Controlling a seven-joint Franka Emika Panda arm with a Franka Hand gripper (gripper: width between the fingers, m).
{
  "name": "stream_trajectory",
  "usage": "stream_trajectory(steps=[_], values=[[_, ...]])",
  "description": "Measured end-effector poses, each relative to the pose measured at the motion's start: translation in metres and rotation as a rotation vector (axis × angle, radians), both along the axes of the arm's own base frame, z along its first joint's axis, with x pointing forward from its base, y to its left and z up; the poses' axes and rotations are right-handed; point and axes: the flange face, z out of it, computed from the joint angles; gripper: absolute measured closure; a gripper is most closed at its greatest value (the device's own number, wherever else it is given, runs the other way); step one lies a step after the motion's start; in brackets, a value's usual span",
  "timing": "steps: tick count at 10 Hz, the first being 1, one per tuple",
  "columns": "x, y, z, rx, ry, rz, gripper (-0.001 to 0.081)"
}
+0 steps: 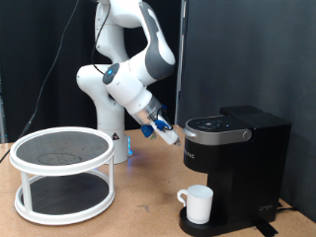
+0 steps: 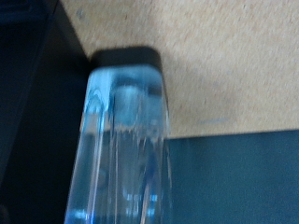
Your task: Make a cup of coffee with the keurig machine
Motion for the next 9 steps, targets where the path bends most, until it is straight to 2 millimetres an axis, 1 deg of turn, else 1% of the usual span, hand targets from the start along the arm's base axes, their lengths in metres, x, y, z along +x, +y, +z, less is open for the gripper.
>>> stream_trajectory(steps=[3,6,9], values=[[-0.002,0.007,0.037,0.078,-0.061,0.008,0.0072],[-0.008,0.009,0.075,0.154,-0.11,0.037,0.0072],[-0.012,0.009,0.114,0.199,-0.163,0.021,0.0072]])
